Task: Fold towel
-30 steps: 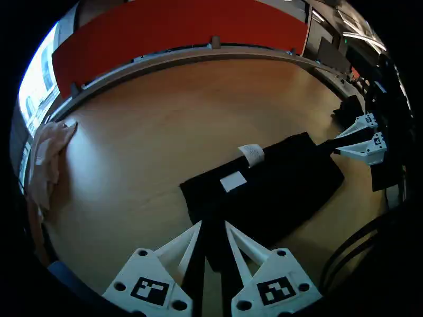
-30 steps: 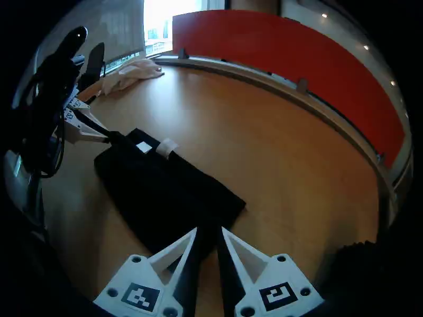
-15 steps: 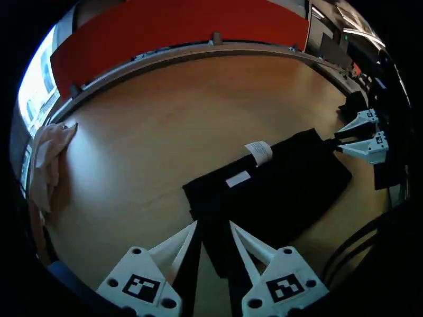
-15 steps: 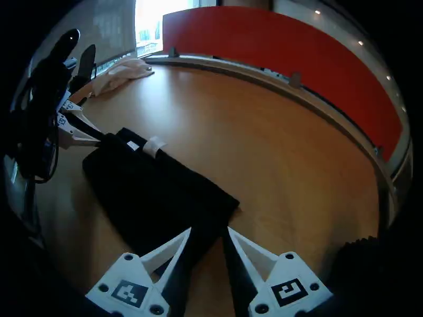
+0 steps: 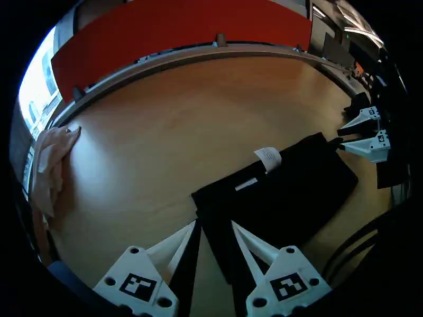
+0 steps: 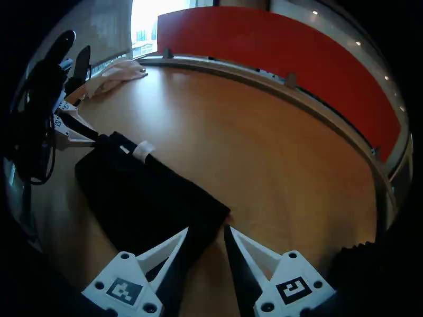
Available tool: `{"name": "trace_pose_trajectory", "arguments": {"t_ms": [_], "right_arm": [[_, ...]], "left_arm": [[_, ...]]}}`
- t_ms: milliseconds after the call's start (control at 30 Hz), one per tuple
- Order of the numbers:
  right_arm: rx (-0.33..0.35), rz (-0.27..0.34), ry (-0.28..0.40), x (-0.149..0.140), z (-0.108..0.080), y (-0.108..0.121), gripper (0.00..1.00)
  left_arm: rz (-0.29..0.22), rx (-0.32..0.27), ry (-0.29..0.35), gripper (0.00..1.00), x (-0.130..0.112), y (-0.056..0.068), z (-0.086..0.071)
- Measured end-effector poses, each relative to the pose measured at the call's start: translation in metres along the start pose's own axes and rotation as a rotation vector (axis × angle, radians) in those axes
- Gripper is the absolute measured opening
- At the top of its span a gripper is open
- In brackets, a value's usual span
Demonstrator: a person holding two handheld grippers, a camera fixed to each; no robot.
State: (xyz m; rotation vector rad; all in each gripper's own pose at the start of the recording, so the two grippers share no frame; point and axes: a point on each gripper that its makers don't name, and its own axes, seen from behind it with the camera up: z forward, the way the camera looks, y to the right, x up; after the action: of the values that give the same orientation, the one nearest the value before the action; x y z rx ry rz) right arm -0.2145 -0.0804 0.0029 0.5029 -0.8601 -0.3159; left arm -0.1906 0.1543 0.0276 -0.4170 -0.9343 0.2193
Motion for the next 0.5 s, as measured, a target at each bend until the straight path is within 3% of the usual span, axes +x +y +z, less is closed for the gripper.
{"name": "trace_pose_trajectory", "arguments": {"t_ms": [333, 467, 500], "right_arm": [[-0.02, 0.014, 0.016, 0.009, 0.003, 0.009, 0.45], [-0.024, 0.009, 0.019, 0.01, 0.003, 0.011, 0.49], [-0.026, 0.007, 0.02, 0.01, 0.002, 0.011, 0.57]], "left_arm": [[0.004, 0.034, 0.021, 0.42, 0.012, -0.013, -0.002], [0.002, 0.039, 0.025, 0.46, 0.013, -0.016, -0.003], [0.001, 0.04, 0.025, 0.49, 0.013, -0.017, -0.004]]}}
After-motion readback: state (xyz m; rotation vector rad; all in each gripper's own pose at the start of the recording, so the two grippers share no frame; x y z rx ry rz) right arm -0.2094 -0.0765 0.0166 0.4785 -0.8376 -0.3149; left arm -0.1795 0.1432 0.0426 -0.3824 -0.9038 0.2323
